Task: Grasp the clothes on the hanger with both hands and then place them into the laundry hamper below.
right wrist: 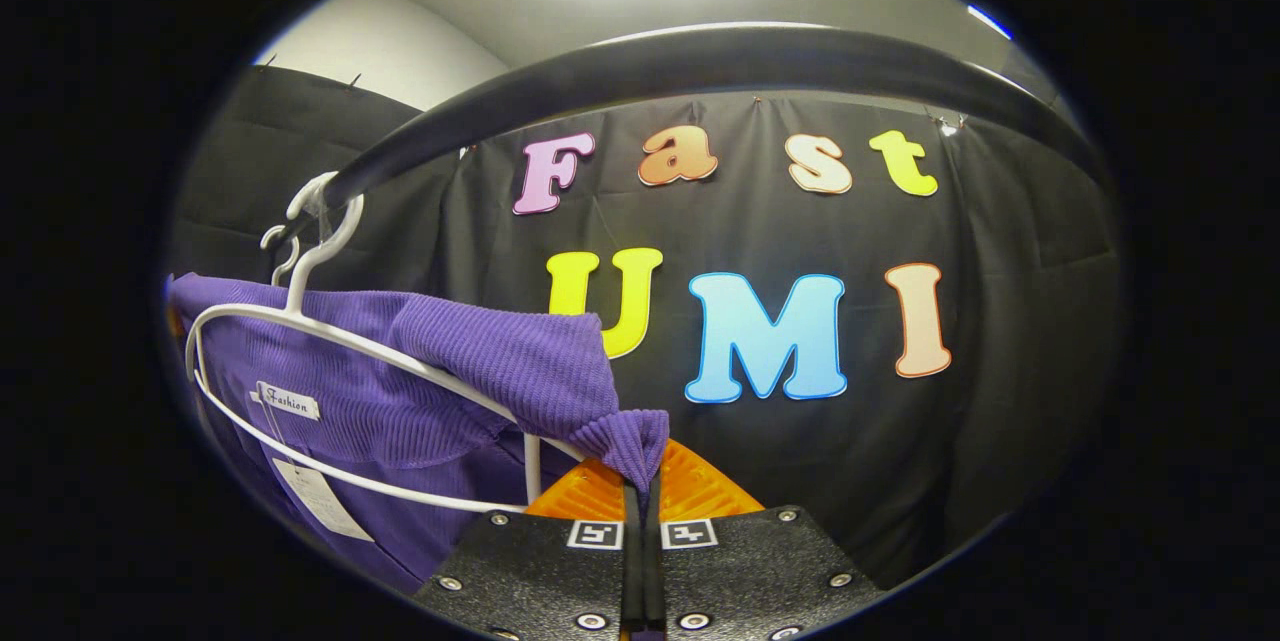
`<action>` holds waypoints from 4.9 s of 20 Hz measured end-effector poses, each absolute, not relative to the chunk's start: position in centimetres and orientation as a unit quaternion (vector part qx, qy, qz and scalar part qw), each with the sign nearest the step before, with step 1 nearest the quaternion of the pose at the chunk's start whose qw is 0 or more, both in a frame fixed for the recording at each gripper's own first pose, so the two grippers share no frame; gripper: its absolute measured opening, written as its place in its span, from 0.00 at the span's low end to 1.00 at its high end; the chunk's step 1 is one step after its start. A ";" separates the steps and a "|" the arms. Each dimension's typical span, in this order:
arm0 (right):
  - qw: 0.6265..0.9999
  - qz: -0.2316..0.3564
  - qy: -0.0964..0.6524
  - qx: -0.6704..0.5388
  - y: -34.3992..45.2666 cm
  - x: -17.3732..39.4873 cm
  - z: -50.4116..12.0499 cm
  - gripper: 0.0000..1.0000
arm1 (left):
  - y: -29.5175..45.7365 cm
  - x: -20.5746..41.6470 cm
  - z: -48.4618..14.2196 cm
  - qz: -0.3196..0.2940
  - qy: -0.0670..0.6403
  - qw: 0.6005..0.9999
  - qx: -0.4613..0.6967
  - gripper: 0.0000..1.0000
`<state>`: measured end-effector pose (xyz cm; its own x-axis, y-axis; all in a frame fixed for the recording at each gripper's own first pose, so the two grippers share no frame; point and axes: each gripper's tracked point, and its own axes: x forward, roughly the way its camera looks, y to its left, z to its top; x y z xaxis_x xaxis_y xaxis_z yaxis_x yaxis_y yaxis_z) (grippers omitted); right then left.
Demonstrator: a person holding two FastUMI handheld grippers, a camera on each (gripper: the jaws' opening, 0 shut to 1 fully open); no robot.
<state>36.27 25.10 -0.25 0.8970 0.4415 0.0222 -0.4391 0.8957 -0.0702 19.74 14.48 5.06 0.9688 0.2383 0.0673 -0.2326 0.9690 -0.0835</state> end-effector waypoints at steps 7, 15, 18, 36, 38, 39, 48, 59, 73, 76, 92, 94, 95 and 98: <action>0.973 0.223 -0.017 -0.052 25.4 35.7 -0.9 0.00 | 16.6 21.4 0.7 0.093 -0.012 0.992 -0.079 0.02; 0.978 0.199 -0.017 -0.058 24.1 35.5 -0.9 0.00 | 15.9 22.3 -1.6 0.080 -0.004 0.993 -0.085 0.07; 0.981 0.186 -0.016 -0.053 23.0 35.7 -1.0 0.00 | 14.6 22.7 -2.2 0.069 0.004 0.995 -0.070 0.07; 0.987 0.143 0.020 -0.064 15.7 37.6 -5.3 0.00 | 6.8 25.4 -6.8 0.042 0.048 0.997 -0.052 0.02; 0.987 0.146 0.027 -0.066 15.0 37.7 -6.3 0.00 | 6.1 25.2 -7.2 0.045 0.052 0.996 -0.054 0.07; 0.987 0.145 0.029 -0.068 14.6 37.5 -6.6 0.00 | 5.8 24.7 -7.4 0.047 0.053 0.996 -0.055 0.07; 0.985 0.148 0.048 -0.078 12.1 37.2 -9.7 0.00 | 2.5 23.1 -9.6 0.069 0.080 0.993 -0.047 0.02; 0.980 0.157 0.097 -0.068 9.2 29.8 -11.9 0.00 | 0.9 17.2 -12.8 0.076 0.123 0.987 -0.074 0.02; 0.979 0.107 0.152 -0.080 12.7 10.6 -14.8 0.00 | 5.1 8.0 -16.5 -0.069 0.155 0.985 -0.015 0.02; 0.976 0.110 0.175 -0.068 13.9 7.3 -16.3 0.00 | 5.3 6.5 -17.6 -0.089 0.166 0.982 -0.021 0.02; 0.932 0.149 0.330 -0.014 17.5 0.0 -29.7 0.00 | 1.0 4.1 -27.6 -0.132 0.268 0.954 -0.030 0.02; 0.928 0.141 0.344 -0.010 17.4 0.1 -31.3 0.00 | 0.8 4.2 -29.5 -0.137 0.281 0.950 -0.025 0.07; 0.925 0.137 0.353 -0.009 17.3 -0.1 -32.2 0.00 | 0.8 4.4 -30.5 -0.138 0.288 0.947 -0.021 0.02; 0.915 0.124 0.383 0.004 16.9 -0.4 -35.1 0.00 | 0.4 4.7 -33.0 -0.141 0.310 0.940 -0.014 0.02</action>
